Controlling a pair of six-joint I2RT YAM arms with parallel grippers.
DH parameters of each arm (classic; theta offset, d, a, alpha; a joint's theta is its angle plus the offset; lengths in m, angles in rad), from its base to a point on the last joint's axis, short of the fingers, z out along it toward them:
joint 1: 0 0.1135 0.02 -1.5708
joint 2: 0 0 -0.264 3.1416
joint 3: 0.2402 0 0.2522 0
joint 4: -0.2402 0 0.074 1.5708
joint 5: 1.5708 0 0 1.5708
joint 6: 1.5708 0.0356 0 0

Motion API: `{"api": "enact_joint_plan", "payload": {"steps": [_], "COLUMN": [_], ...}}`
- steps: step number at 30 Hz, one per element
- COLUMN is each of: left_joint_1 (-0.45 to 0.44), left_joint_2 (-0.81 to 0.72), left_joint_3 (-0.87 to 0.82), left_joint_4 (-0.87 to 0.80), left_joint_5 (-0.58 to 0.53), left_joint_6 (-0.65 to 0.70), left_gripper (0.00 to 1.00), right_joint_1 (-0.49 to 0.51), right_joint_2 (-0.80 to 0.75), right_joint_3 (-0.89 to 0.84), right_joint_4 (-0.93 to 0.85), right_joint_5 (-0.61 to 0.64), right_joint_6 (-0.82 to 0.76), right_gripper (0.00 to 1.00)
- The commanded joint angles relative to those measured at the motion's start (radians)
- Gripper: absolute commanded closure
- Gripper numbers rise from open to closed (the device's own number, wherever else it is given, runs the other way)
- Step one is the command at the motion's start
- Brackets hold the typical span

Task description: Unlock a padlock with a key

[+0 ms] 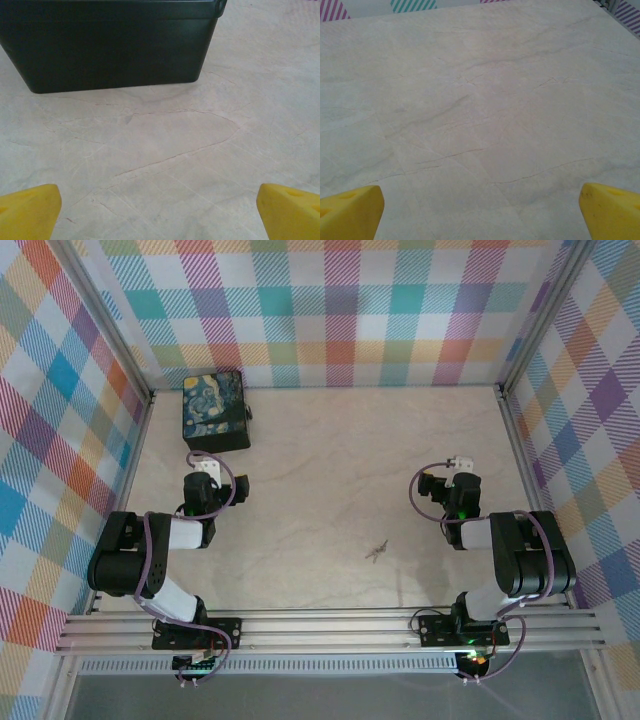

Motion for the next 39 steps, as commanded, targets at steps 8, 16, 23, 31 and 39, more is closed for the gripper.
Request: {"api": "enact_joint_plan", "payload": {"steps": [8, 16, 23, 31, 39], "left_joint_1": [0.004, 0.005, 0.006, 0.009, 0.106], "left_joint_2": [0.0, 0.002, -0.098, -0.177, 0.149], "left_joint_3": [0.023, 0.02, 0.121, 0.473, 0.979], "left_joint_4": [-0.001, 0.009, -0.261, -0.803, -1.318], "left_joint_5": [0.007, 0.006, -0.018, -0.204, -0.161], "left_joint_6": [0.007, 0.005, -0.014, -0.287, -0.693], "left_gripper": [0.0, 0.0, 0.0, 0.0, 0.0], "right_joint_1": [-0.005, -0.004, -0.007, -0.008, -0.005], "right_joint_2": [-0.01, -0.009, -0.021, -0.143, -0.134], "right_joint_3": [0.02, 0.022, 0.042, 0.286, 0.491], "right_joint_4": [0.031, 0.03, -0.017, -0.507, -0.766], "right_joint_5": [0.002, 0.002, -0.049, -0.142, -0.303], "right_joint_6": [0.0, 0.0, -0.013, -0.033, 0.043], "right_gripper": [0.0, 0.0, 0.0, 0.02, 0.06]}}
